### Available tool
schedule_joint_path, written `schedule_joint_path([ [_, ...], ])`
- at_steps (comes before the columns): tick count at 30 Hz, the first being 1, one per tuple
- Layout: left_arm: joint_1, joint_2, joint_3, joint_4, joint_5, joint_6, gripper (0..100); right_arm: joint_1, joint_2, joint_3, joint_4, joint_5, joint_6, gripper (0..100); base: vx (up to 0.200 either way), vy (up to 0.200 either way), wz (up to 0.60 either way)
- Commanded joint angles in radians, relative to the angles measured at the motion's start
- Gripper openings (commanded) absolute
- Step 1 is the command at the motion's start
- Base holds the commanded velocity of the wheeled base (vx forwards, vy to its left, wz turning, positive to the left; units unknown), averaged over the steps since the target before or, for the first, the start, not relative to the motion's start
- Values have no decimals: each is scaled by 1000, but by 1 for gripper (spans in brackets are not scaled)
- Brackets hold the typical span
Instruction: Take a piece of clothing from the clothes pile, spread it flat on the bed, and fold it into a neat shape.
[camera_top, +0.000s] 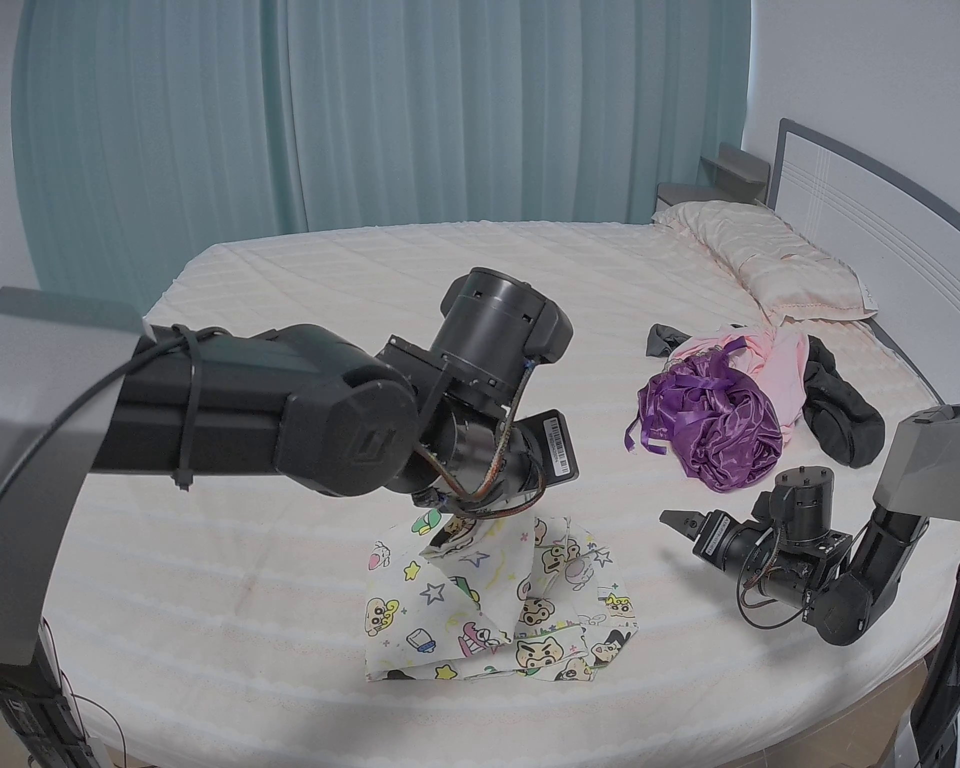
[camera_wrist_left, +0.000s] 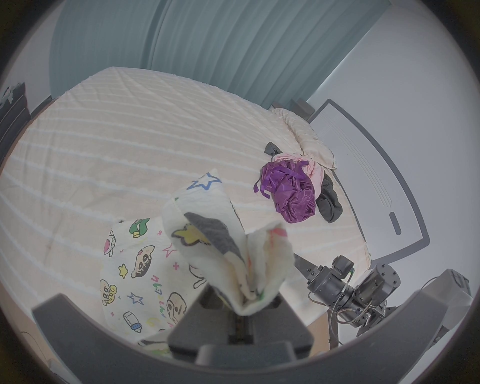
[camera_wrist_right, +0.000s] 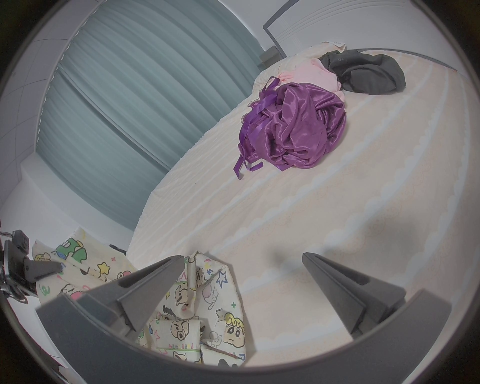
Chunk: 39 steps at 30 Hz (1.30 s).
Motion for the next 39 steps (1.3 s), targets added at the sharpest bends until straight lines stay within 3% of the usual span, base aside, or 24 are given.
schedule_joint_path([
  [1,-2,9,-7,-1,0,0,0,1,1,0,0,0,0,100,0,0,0],
  [3,-2,9,-7,-2,-5,0,0,1,1,0,0,0,0,100,0,0,0],
  [4,-2,9,-7,-2,-8,0,100,1,1,0,0,0,0,100,0,0,0],
  [18,-2,9,-7,-4,-17,-38,100,1,3,0,0,0,0,100,0,0,0],
  [22,30,-2,16,-1,-17,-57,100,1,3,0,-2,0,2,100,0,0,0],
  [28,119,-53,121,-5,-43,-104,100,1,0,0,-2,0,2,100,0,0,0],
  [33,225,-122,320,-53,-149,-176,100,3,0,1,-2,0,2,100,0,0,0],
  [39,272,-151,441,-120,-158,-204,100,4,0,12,-3,0,0,100,0,0,0],
])
